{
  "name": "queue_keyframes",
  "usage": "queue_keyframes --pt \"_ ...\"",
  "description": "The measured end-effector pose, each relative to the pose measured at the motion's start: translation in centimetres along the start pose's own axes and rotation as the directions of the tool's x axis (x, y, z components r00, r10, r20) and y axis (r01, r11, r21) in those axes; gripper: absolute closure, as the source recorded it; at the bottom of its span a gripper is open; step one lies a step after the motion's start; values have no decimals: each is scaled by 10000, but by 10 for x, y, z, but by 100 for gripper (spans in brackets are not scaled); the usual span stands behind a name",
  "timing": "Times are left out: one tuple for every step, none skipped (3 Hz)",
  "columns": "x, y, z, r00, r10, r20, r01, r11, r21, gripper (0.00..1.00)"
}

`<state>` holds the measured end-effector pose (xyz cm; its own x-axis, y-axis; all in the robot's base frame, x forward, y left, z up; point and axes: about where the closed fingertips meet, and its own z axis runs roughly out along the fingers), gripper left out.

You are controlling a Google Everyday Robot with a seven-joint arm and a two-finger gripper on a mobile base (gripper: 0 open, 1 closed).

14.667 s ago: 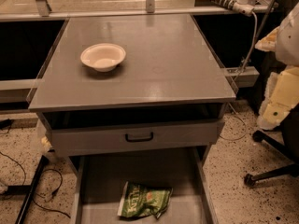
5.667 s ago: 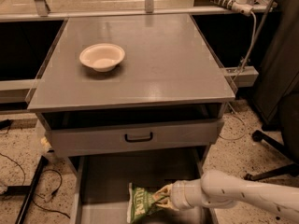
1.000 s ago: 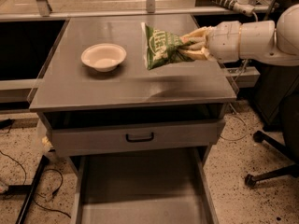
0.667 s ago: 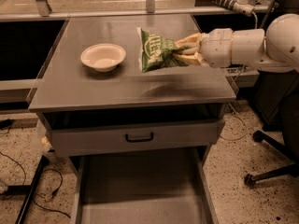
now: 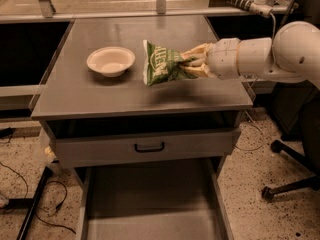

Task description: Pick green jalapeno chip bag from middle drawer and place on counter

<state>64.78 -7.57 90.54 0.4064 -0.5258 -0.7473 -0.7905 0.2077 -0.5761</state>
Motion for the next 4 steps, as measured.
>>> queue_keyframes --pt "0 0 0 10000 0 0 0 10000 0 57" --pt "0 0 0 10000 0 1 0 10000 -1 34" --pt "0 0 0 10000 0 1 0 10000 -1 11" --pt "0 0 0 10000 0 1 0 10000 -1 0"
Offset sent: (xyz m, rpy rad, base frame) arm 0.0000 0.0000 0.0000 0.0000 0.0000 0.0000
